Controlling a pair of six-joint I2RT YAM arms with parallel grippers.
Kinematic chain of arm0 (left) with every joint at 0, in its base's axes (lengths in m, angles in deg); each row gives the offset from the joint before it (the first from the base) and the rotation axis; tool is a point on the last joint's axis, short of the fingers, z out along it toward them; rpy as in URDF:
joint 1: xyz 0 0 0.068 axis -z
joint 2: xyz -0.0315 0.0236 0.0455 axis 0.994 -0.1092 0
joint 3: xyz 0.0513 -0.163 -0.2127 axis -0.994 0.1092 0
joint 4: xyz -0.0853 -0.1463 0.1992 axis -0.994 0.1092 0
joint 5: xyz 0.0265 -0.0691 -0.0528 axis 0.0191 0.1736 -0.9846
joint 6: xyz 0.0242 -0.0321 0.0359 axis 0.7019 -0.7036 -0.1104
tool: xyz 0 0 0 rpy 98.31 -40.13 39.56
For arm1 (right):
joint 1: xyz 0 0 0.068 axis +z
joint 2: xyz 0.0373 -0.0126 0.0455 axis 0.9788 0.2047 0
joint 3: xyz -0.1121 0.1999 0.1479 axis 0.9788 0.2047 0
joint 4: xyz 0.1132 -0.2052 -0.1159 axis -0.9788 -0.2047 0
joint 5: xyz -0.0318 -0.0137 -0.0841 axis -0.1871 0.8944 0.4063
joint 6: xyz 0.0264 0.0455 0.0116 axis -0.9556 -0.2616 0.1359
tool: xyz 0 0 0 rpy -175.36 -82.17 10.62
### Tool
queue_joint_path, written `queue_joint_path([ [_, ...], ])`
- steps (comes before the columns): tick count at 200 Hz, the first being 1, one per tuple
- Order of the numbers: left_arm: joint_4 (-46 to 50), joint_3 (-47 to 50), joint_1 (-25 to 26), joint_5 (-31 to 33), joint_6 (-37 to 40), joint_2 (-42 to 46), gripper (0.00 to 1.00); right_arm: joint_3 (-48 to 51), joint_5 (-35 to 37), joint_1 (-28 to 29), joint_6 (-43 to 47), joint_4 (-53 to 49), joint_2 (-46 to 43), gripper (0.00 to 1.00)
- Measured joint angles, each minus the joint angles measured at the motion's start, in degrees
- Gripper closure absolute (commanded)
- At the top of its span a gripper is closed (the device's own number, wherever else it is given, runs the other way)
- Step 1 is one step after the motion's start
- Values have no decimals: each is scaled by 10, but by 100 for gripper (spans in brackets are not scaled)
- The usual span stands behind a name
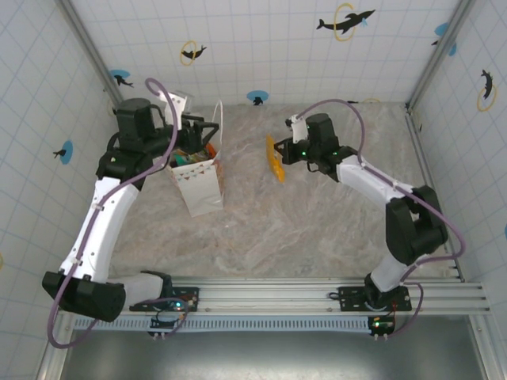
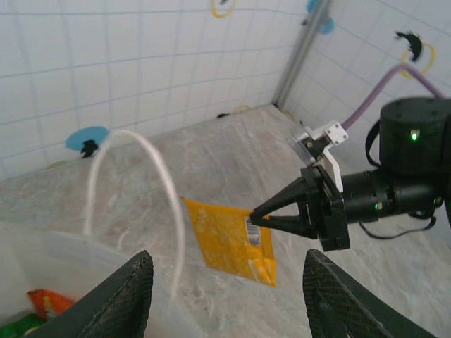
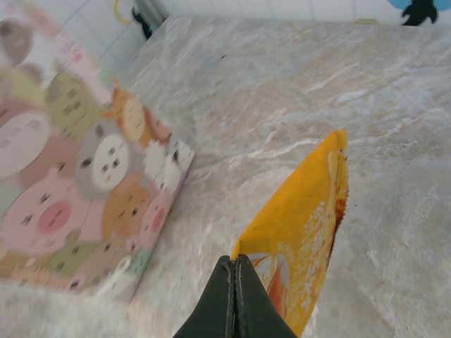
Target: Place the snacks into the paper bag
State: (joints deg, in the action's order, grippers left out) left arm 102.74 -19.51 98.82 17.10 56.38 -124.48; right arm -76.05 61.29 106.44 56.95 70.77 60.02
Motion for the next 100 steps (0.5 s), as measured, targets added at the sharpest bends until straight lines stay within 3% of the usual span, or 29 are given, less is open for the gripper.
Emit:
queue_joint_path([
  [36,31,-12,64,-8,81,-5,35,0,-32,1,150,-95,-87,100],
  [100,38,48,143,-76,196,-3,35,0,-122,-2,349,-234,-193,100],
])
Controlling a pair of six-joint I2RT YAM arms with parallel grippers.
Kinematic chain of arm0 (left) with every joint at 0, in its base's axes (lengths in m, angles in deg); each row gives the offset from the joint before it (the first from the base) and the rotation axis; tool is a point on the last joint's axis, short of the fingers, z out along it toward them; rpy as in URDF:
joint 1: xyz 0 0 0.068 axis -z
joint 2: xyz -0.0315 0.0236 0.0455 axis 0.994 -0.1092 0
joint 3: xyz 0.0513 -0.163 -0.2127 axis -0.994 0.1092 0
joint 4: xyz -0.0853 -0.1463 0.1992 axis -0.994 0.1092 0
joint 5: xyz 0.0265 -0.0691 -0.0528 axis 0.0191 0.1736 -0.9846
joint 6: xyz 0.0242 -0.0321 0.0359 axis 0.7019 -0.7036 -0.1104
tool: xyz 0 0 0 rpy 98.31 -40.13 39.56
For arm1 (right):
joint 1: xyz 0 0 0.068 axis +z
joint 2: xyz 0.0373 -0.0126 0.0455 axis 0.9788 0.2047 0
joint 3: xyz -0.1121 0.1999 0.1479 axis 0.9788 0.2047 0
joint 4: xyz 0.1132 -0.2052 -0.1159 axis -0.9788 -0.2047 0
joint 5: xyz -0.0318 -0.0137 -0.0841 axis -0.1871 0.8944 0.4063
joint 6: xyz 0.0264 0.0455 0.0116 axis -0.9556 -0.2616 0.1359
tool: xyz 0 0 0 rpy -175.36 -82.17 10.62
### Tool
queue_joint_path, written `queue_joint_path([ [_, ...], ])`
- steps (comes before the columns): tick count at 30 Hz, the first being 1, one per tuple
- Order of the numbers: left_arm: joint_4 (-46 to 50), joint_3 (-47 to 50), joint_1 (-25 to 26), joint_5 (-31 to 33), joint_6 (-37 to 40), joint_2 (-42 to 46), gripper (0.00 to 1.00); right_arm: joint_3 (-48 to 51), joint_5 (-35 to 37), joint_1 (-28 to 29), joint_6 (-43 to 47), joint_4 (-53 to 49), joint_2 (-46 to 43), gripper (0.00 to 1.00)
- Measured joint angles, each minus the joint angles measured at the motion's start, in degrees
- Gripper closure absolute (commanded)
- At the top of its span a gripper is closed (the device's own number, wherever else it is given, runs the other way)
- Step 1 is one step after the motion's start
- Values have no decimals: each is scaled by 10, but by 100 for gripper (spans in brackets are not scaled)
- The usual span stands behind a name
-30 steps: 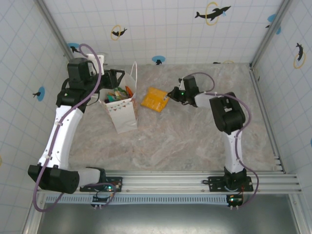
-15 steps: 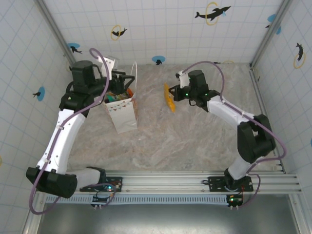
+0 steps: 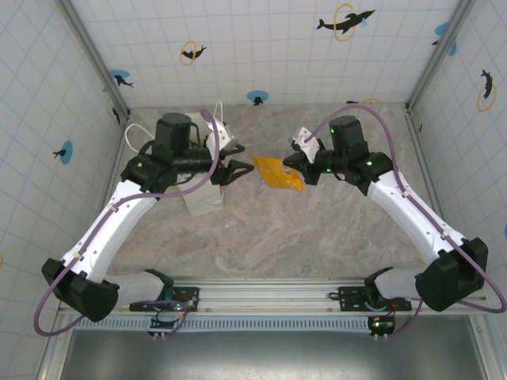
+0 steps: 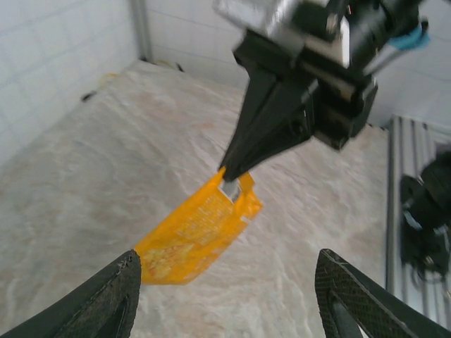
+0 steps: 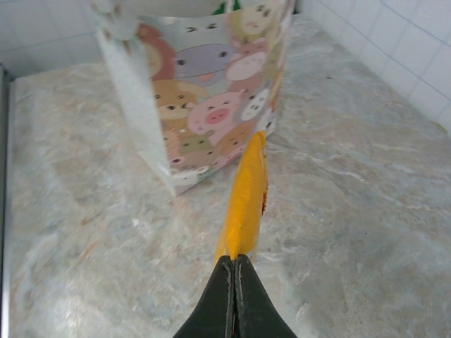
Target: Place the snacks into the paper bag
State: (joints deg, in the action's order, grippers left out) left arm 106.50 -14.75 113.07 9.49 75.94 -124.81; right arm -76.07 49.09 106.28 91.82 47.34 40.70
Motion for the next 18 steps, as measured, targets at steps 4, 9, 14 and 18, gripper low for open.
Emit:
queue_joint_path([
  [4,13,19,21,-16,43,-8,34,0,-21,5,41,-31,-18,100],
  [9,30,20,50,-12,84,-28,33,0,-41,18,76,-56,-31,100],
  [14,27,32,61,0,91,-41,33,0,-63,23,89,-70,-32,100],
  [18,21,44,64,6,95,-51,37,0,-78,23,91,-76,-32,100],
])
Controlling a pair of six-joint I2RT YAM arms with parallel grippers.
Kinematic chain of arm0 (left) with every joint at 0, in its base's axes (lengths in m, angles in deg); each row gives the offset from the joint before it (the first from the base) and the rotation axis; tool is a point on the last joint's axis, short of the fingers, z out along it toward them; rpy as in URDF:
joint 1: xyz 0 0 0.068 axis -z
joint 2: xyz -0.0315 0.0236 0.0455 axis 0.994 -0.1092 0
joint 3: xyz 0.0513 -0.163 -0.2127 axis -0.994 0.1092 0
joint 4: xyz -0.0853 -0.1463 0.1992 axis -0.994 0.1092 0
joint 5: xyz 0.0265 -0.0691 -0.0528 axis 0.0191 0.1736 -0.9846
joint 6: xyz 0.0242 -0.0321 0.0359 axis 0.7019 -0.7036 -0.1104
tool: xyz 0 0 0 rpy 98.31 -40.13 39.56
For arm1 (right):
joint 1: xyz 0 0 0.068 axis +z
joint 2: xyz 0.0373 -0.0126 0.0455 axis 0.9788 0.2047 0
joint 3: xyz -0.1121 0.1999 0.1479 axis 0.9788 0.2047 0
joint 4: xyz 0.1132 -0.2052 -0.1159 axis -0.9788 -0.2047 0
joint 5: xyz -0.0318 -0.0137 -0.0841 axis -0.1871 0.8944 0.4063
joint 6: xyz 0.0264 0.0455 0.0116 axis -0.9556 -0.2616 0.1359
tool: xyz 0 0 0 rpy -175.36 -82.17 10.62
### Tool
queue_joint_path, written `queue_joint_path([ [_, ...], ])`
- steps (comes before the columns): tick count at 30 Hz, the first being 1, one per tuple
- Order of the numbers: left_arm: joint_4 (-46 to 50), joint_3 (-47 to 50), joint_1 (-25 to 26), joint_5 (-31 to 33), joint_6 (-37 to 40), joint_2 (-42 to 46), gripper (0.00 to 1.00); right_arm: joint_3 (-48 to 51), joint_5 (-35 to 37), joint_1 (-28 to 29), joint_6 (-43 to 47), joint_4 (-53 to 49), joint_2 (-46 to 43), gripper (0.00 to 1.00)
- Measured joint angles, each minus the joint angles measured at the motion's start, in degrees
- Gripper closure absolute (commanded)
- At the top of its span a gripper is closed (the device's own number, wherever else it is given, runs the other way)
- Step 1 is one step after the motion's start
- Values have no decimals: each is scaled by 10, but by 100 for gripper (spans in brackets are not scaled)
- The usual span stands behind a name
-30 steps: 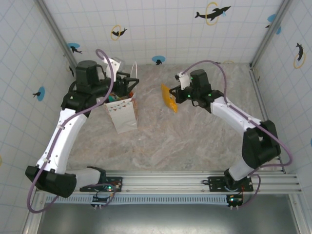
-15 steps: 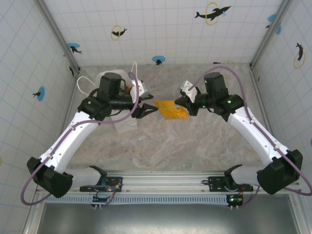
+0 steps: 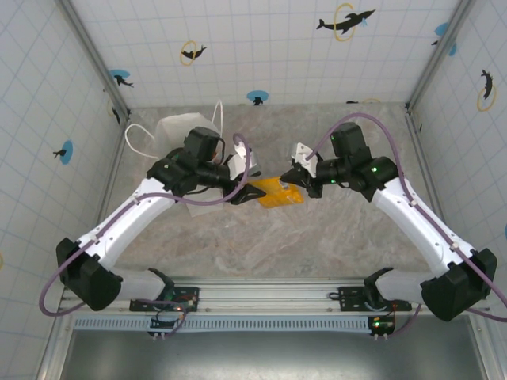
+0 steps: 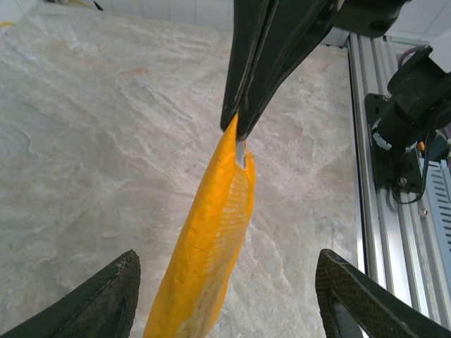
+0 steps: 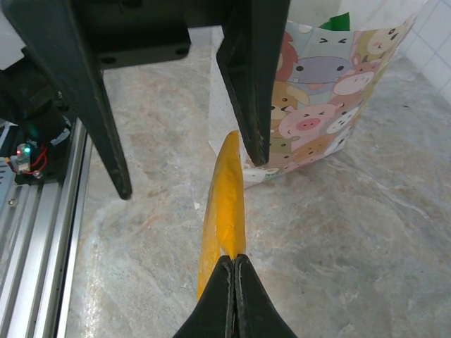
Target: Place the snacks into the paper bag
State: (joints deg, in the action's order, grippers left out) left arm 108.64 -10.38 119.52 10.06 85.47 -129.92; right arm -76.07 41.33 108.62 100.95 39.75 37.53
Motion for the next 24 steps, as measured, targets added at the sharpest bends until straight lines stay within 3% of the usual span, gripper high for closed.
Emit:
queue_joint_path([
  [12,28,0,11,7,33,-36,71,0,-27,4,-1,0,0,100],
  [20,40,-2,13,7,33,-37,88,2,-30,3,-7,6,-1,100],
  [24,42,-7,13,8,16,-37,91,24,-27,3,-24,32,-16,84],
])
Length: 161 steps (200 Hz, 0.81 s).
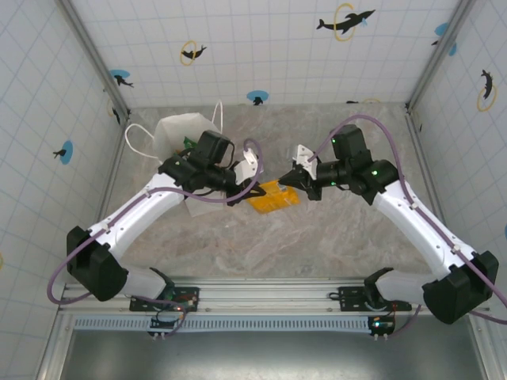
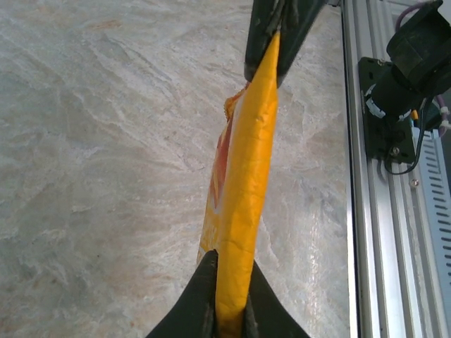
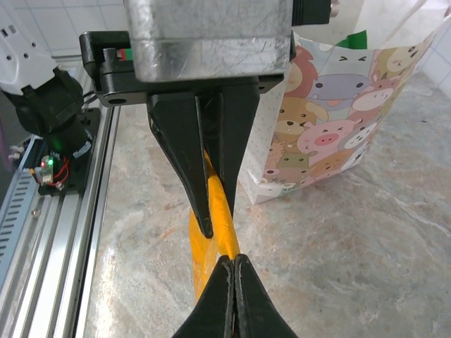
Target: Place the snacks into the paper bag
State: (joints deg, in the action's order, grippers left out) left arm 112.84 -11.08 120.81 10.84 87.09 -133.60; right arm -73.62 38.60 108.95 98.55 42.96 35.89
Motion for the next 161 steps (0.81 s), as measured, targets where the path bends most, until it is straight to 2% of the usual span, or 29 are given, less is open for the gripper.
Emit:
queue_joint_path([
  [17,-2,-6,0,1,-21,1,93,29,15,0,-37,40,-23,73],
  [33,-13,-7,0,5,-55,7,95,68,35,-5,-93,85,-56,68],
  [59,-35,-8,0,21,-124,16,97,113,73,-24,-186,155,-93,63],
  [107,-57,-57,-6,65,-303,19,97,201,160,-47,-348,268,-137,56],
  [124,-71,-70,-25,69,-369,29,97,226,188,-48,-390,294,-141,56],
  [161,-95,-88,-116,77,-516,66,97,253,228,-49,-461,327,-140,55],
])
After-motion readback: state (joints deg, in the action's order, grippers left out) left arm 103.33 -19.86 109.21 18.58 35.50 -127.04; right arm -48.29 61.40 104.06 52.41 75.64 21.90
